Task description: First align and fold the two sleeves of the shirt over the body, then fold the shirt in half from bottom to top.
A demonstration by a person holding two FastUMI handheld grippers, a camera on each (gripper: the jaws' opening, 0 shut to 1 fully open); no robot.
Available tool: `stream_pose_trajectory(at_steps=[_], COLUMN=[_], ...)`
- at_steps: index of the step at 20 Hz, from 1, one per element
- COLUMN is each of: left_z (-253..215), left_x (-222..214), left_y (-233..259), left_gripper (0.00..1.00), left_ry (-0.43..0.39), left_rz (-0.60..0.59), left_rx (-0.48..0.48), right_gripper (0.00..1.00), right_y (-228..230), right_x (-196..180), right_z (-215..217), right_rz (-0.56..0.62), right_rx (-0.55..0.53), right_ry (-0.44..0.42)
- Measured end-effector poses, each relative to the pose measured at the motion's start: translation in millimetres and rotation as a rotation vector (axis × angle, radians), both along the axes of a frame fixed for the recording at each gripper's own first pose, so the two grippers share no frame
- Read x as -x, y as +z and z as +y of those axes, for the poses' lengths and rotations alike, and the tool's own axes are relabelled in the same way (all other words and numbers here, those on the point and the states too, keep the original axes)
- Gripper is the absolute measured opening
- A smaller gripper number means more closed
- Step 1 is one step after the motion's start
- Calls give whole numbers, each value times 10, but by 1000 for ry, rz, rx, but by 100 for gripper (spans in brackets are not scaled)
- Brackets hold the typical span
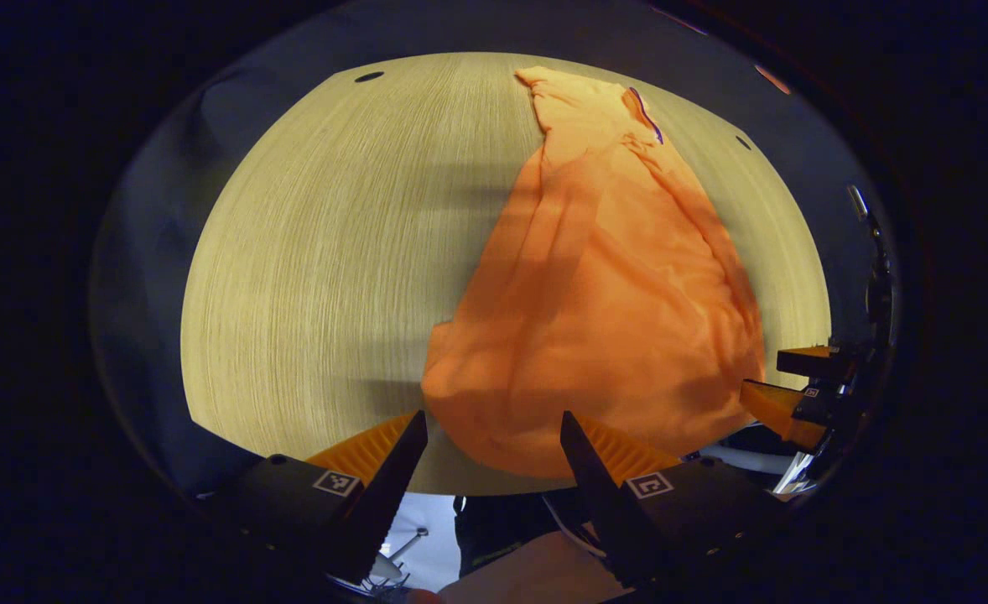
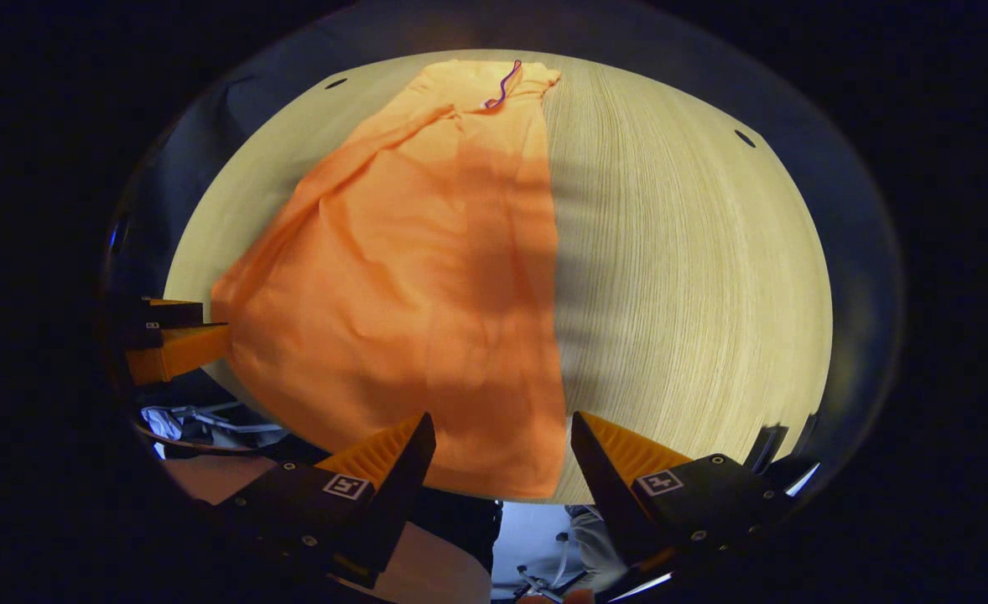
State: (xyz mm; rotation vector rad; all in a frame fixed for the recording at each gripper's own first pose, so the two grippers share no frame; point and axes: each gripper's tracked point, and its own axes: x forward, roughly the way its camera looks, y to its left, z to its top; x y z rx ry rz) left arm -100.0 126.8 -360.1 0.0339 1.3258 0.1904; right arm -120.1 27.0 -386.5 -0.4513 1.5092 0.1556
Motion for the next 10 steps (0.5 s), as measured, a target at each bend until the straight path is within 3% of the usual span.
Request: stream_pose_trajectory(at_steps=[5, 10], left_z=[16, 59], left_x=[134, 152], left_y=[-180, -276], left_gripper=[99, 98], left_ry=[-14, -2], left_rz=[35, 58], left_rx=[-40, -75], right_gripper=[100, 99], right_y=[-150, -186], right_x=[200, 247], right_z=[-122, -69], right_rz=[32, 48], right_rx=[55, 34], right_ry=[-74, -134])
